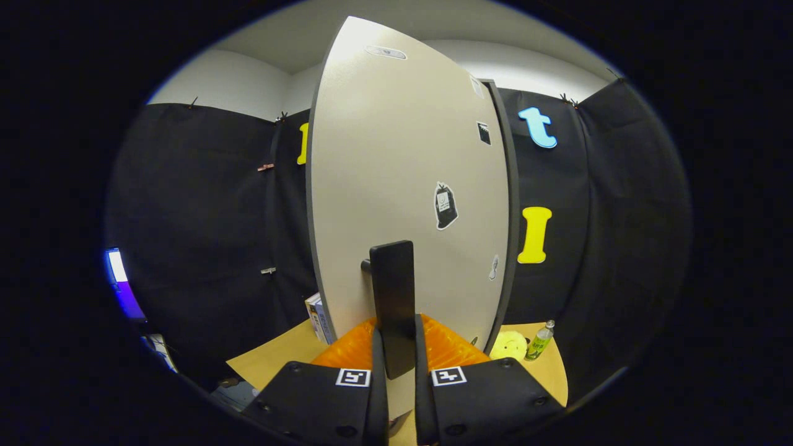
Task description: Open the shoe cabinet door, grab the shoes and put them into the shoe cabinet, then close the shoe cabinet door.
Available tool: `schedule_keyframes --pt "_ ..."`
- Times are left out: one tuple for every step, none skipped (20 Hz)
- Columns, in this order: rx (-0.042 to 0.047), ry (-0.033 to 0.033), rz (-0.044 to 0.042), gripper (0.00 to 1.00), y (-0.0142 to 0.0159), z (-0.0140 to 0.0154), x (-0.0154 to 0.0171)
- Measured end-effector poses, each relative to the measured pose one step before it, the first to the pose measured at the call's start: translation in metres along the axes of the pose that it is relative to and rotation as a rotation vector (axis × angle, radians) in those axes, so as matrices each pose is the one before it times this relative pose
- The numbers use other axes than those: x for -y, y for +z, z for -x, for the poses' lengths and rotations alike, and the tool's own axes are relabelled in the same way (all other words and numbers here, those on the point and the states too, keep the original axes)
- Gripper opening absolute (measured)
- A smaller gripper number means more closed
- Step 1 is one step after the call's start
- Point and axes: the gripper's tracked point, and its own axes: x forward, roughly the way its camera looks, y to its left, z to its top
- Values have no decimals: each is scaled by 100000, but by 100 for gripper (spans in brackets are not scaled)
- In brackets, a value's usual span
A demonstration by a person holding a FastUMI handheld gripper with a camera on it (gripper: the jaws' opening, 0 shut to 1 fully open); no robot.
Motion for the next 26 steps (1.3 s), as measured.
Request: schedule_keyframes --pt "-210 -2073 -242 21 -94 455 655" --pt "-233 -2594 106 21 -62 605 775" --pt "-54 -3560 111 21 12 483 930" --pt "-11 -3938 -154 20 63 558 986" --pt "69 -3453 -361 20 -41 603 798" --pt "910 -3710 128 20 105 813 903" --pt "1397 -4201 474 20 399 577 1089" --pt "1815 -4158 517 20 450 676 1090" --pt "2074 -3778 224 20 509 659 993" --pt "2087 -3440 239 20 459 744 1020" --pt "1814 -3345 499 20 240 857 1320" --pt "1372 -3229 587 20 352 546 1054" --pt "1016 -2488 72 20 22 533 337" --pt "-35 -1913 -91 19 -164 323 214" --pt "-664 -1568 -186 20 -264 241 95" --pt "-873 -1302 -262 20 -255 162 -243" --pt "-428 -662 -231 20 -200 68 -248" --pt "-526 -245 -363 20 -291 59 -669" --pt "-568 74 -467 20 -298 23 -930" --pt "-925 503 -99 20 -431 -150 -1260" --pt "-2055 800 148 20 -854 -233 -1491" --pt "-990 693 -76 20 -718 -93 -1363" --pt "-884 512 -109 20 -667 -332 -1353" --pt "-1306 730 30 20 -955 -250 -1384" --pt "-893 782 -27 20 -1162 -243 -1460" --pt "-671 1660 -79 20 -1178 -290 -1530"
